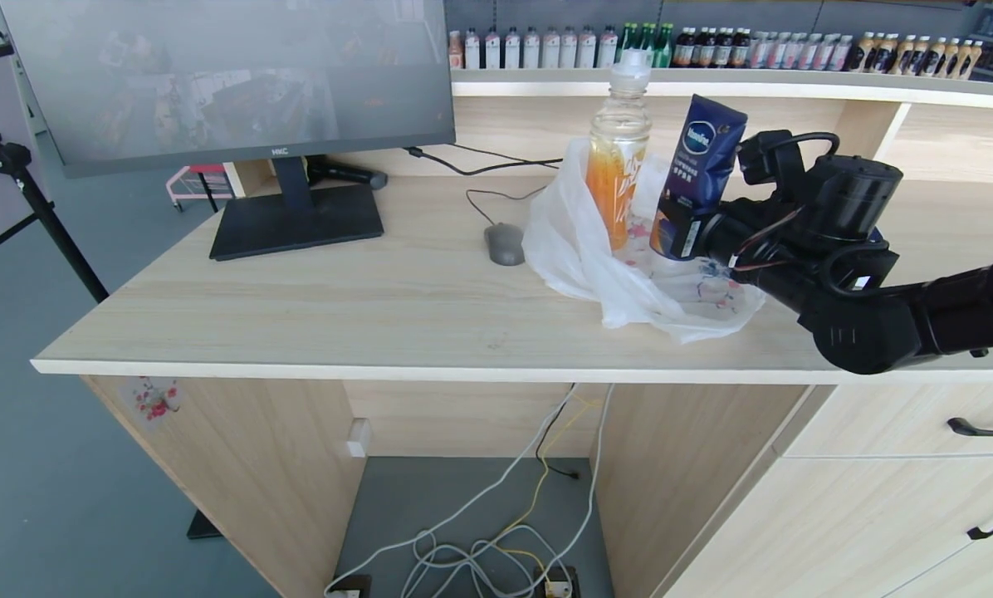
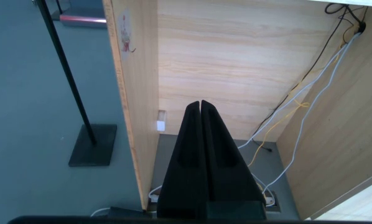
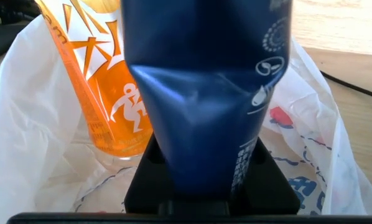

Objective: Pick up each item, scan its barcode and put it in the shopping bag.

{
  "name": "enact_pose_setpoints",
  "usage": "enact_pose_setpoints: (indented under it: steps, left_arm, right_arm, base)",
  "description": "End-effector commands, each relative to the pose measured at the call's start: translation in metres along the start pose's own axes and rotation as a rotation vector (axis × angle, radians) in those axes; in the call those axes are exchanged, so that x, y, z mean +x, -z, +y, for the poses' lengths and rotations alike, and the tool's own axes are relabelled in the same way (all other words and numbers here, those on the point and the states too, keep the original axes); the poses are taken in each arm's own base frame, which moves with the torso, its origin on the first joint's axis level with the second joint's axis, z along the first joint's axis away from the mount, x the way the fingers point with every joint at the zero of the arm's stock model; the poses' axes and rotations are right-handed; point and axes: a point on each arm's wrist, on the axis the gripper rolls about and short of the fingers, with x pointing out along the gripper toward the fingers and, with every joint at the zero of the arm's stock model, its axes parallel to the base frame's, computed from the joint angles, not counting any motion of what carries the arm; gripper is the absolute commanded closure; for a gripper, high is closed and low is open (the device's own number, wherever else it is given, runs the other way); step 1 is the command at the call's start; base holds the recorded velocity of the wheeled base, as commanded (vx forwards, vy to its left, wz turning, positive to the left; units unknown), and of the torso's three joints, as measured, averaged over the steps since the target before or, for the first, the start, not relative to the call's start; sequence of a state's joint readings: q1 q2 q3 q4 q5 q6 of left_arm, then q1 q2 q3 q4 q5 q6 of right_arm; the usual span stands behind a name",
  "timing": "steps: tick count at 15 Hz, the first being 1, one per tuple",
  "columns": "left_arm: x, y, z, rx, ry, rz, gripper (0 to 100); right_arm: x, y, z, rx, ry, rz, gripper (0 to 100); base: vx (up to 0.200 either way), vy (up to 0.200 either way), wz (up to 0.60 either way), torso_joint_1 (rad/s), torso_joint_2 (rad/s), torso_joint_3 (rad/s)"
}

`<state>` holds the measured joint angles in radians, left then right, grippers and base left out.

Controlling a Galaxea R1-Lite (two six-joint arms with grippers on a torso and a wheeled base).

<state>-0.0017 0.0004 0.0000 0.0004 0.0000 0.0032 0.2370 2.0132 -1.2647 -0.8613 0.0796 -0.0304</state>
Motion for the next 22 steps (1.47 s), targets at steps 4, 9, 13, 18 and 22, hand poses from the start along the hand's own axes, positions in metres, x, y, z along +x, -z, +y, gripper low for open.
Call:
enact_pose_setpoints:
  steps: [4, 9, 13, 18, 22]
  left_arm:
    - [0.000, 0.000, 0.000, 0.000, 0.000, -0.001, 100]
    - [0.000, 0.000, 0.000, 0.000, 0.000, -0.001, 100]
    - [0.000, 0.000, 0.000, 0.000, 0.000, -0.001, 100]
    - [0.000, 0.000, 0.000, 0.000, 0.000, -0.001, 100]
    - [0.000, 0.000, 0.000, 0.000, 0.000, -0.001, 100]
  right_arm:
    - [0.000, 0.004, -0.001, 0.003, 0.002, 0.013, 0]
    - [0.000, 0.005, -0.001, 0.002, 0.002, 0.015, 0]
    - [-0.003, -0.002, -0.001, 0.001, 0.001, -0.002, 0]
    - [-0.033, -0.019, 0.003, 0.000, -0.005, -0.006, 0]
    - [-0.099, -0.021, 0.011, -0.001, -0.016, -0.070, 0]
  base:
    - [0.000, 0.000, 0.00, 0.000, 0.00, 0.000]
    - [0.000, 0.000, 0.00, 0.000, 0.00, 0.000]
    - [0.000, 0.000, 0.00, 0.000, 0.00, 0.000]
    - [0.000, 0.000, 0.00, 0.000, 0.00, 0.000]
    - [0.000, 0.000, 0.00, 0.000, 0.00, 0.000]
